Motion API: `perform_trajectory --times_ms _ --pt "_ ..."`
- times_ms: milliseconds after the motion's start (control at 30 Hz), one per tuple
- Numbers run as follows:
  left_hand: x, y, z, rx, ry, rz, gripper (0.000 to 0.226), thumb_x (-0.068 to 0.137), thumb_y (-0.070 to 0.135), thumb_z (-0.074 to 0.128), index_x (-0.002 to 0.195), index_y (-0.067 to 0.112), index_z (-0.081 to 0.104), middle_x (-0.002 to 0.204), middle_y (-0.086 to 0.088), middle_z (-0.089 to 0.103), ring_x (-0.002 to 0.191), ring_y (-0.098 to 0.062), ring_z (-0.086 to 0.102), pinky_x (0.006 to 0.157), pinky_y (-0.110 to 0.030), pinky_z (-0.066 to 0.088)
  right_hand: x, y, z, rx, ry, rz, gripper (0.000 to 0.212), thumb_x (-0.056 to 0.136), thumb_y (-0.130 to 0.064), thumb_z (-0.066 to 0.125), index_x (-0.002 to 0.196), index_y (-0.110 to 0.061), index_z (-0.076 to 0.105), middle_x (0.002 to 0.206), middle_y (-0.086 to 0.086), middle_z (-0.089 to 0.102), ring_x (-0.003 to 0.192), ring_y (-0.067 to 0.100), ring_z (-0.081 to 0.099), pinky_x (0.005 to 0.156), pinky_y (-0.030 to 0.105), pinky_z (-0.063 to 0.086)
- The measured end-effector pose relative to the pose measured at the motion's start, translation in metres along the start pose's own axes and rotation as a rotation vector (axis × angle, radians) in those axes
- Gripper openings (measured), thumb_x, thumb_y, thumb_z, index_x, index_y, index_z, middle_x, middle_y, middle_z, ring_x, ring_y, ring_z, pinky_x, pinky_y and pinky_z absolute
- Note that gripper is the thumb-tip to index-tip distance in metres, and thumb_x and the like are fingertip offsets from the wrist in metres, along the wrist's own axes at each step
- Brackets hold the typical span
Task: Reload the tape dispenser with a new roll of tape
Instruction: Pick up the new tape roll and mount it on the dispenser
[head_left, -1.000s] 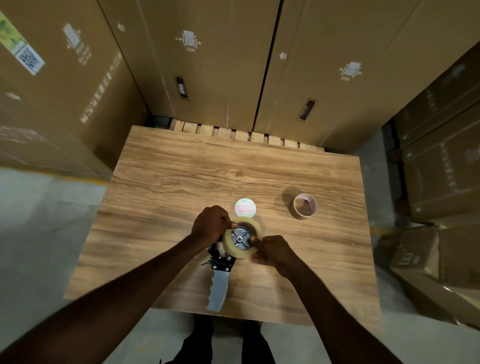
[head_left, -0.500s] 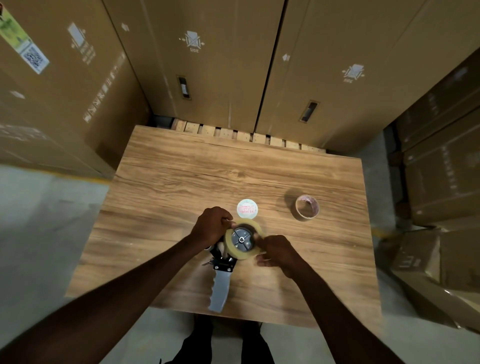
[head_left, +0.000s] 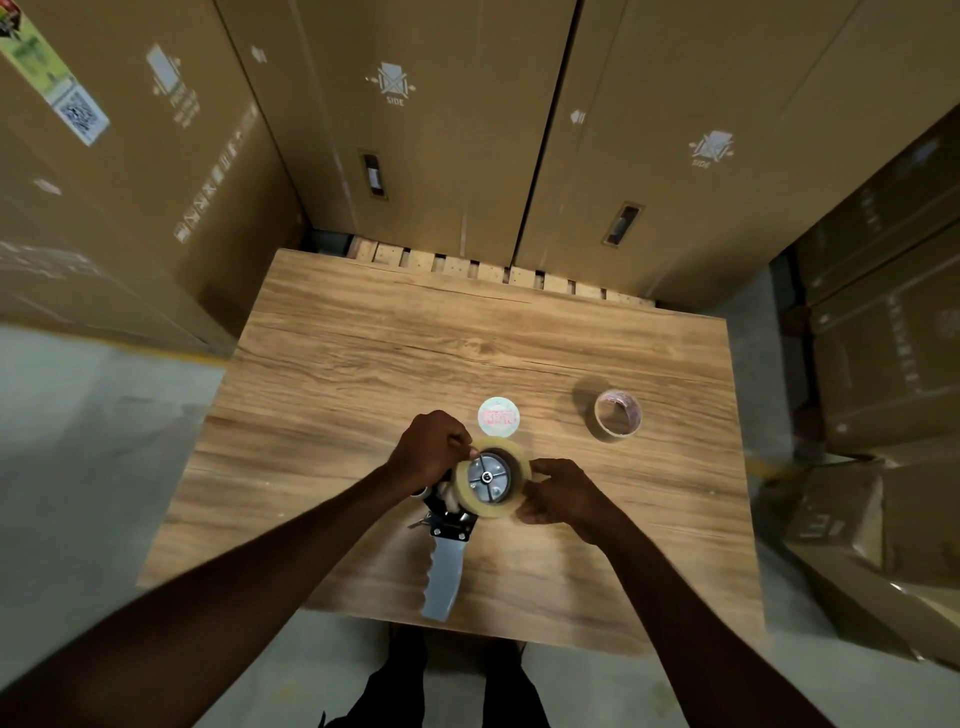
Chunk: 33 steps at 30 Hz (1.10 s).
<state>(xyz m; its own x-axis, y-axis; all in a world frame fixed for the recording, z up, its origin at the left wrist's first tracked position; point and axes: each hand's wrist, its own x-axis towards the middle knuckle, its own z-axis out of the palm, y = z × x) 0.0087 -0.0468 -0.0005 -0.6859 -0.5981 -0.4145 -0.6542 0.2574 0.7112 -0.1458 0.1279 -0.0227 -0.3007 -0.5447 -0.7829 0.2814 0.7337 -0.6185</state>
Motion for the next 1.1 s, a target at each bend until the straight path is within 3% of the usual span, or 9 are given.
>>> perform_trajectory --times_ms 133,233,333,467,533,700,867,1000,1100 --pt "-0.001 -0.007 -0.003 0.008 -0.035 -0.039 0.022 0.077 0.022 0.085 0.078 0.000 0.081 0.081 -0.016 0.079 0.086 -0.024 0.075 0.076 -0.042 0.058 0.007 -0.002 -0.001 -0.043 0.062 -0.035 0.029 0.101 -0.027 0.073 0.086 -0.002 0.068 0.084 0.021 0.061 0.068 0.030 0.070 0.069 0.039 0.068" --pt "0.000 -0.008 -0.007 0.024 -0.076 -0.038 0.024 0.076 0.021 0.085 0.078 -0.002 0.080 0.082 -0.018 0.079 0.088 -0.025 0.076 0.076 -0.043 0.057 0.012 -0.004 0.000 -0.113 0.124 -0.051 0.040 0.100 -0.022 0.075 0.068 -0.001 0.062 0.073 0.020 0.058 0.066 0.033 0.069 0.087 0.055 0.066" --pt "0.004 -0.006 -0.010 0.044 -0.114 -0.039 0.024 0.074 0.022 0.087 0.077 -0.001 0.080 0.083 -0.014 0.080 0.088 -0.021 0.076 0.078 -0.042 0.058 0.015 -0.005 0.001 -0.147 0.148 -0.064 0.052 0.099 -0.015 0.076 0.054 -0.009 0.050 0.061 0.011 0.046 0.056 0.028 0.065 0.090 0.061 0.061" --pt "0.009 -0.006 -0.016 0.069 -0.142 -0.045 0.023 0.070 0.028 0.090 0.077 0.007 0.083 0.085 -0.008 0.081 0.087 -0.016 0.076 0.081 -0.040 0.060 0.012 -0.009 0.001 -0.131 0.123 -0.070 0.034 0.099 -0.012 0.075 0.089 0.019 0.065 0.081 0.019 0.053 0.059 0.028 0.062 0.070 0.047 0.067" --pt "0.010 -0.005 -0.018 0.087 -0.149 -0.046 0.023 0.068 0.030 0.091 0.076 0.009 0.083 0.085 -0.007 0.081 0.086 -0.017 0.076 0.082 -0.041 0.059 0.009 -0.011 0.002 -0.109 0.133 -0.072 0.031 0.099 -0.012 0.075 0.097 0.018 0.068 0.084 0.021 0.055 0.060 0.028 0.062 0.065 0.042 0.066" --pt "0.012 -0.004 -0.022 0.173 -0.188 -0.025 0.028 0.069 0.038 0.089 0.079 0.013 0.081 0.087 -0.005 0.080 0.089 -0.019 0.074 0.086 -0.043 0.058 0.000 -0.015 0.004 -0.055 0.114 -0.056 0.015 0.100 -0.012 0.074 0.092 0.000 0.072 0.086 0.020 0.055 0.066 0.026 0.059 0.068 0.041 0.066" --pt "0.016 -0.003 -0.023 0.245 -0.219 -0.025 0.027 0.072 0.039 0.086 0.083 0.015 0.080 0.093 -0.003 0.080 0.095 -0.018 0.073 0.089 -0.043 0.057 -0.003 -0.013 0.005 0.062 0.082 -0.045 0.036 0.102 -0.017 0.072 0.108 0.019 0.070 0.092 0.020 0.056 0.086 0.030 0.055 0.073 0.037 0.062" --pt "0.020 -0.001 -0.022 0.288 -0.258 -0.040 0.028 0.072 0.038 0.087 0.084 0.014 0.080 0.092 -0.003 0.080 0.096 -0.020 0.073 0.088 -0.041 0.058 -0.001 -0.012 0.005 0.085 0.073 -0.058 0.029 0.103 -0.017 0.070 0.105 0.011 0.073 0.092 0.021 0.061 0.077 0.027 0.061 0.070 0.033 0.064" --pt "0.020 -0.004 -0.019 0.307 -0.291 -0.063 0.036 0.065 0.039 0.090 0.088 0.014 0.079 0.094 0.000 0.079 0.095 -0.017 0.072 0.086 -0.037 0.055 0.001 -0.006 0.005 0.119 0.057 -0.055 0.031 0.103 -0.015 0.070 0.121 0.010 0.073 0.097 0.021 0.068 0.089 0.032 0.066 0.082 0.044 0.064"
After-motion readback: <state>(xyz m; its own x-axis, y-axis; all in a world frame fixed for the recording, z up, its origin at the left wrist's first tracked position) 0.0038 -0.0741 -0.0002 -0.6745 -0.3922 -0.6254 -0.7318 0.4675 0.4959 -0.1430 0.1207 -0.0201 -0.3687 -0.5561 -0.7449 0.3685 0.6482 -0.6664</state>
